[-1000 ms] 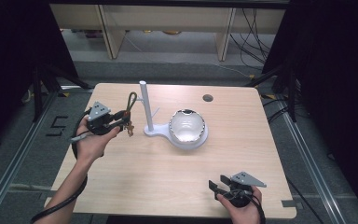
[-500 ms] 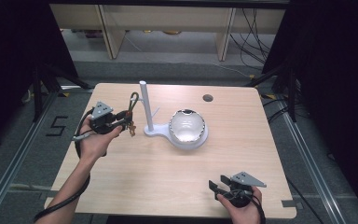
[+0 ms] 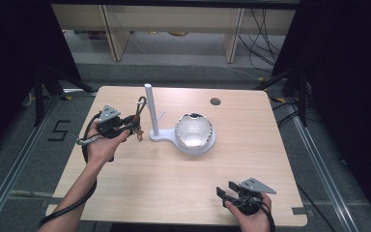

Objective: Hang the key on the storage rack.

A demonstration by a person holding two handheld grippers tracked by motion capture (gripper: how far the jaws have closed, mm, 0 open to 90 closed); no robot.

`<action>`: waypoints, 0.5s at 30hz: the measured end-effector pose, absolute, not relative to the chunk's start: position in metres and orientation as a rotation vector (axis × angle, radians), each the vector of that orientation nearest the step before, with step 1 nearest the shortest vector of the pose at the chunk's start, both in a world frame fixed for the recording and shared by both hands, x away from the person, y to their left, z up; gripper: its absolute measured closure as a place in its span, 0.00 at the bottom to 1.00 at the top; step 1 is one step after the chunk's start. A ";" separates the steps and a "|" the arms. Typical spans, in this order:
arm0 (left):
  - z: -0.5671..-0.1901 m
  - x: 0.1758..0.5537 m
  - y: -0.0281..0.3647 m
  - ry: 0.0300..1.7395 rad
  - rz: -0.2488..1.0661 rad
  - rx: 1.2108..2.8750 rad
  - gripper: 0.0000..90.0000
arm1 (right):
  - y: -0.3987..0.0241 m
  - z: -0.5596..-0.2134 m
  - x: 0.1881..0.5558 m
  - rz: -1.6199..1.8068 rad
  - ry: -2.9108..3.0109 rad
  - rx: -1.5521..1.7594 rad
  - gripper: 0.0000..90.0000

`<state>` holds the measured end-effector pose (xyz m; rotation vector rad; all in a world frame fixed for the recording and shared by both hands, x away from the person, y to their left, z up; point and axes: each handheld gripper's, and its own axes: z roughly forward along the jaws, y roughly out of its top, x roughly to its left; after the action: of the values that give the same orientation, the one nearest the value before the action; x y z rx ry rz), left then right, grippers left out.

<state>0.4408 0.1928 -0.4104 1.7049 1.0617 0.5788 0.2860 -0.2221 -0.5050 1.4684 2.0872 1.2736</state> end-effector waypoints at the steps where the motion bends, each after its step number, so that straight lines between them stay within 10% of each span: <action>1: -0.411 0.441 0.192 1.066 0.578 1.703 0.75 | -0.222 -0.505 0.286 1.269 2.093 1.468 0.49; 15: -0.417 0.447 0.188 1.087 0.554 1.699 0.75 | -0.222 -0.505 0.286 1.267 2.093 1.465 0.49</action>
<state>0.4474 0.1878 -0.4171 1.6993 1.0872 0.5537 0.2860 -0.2224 -0.5047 1.4646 2.0933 1.2673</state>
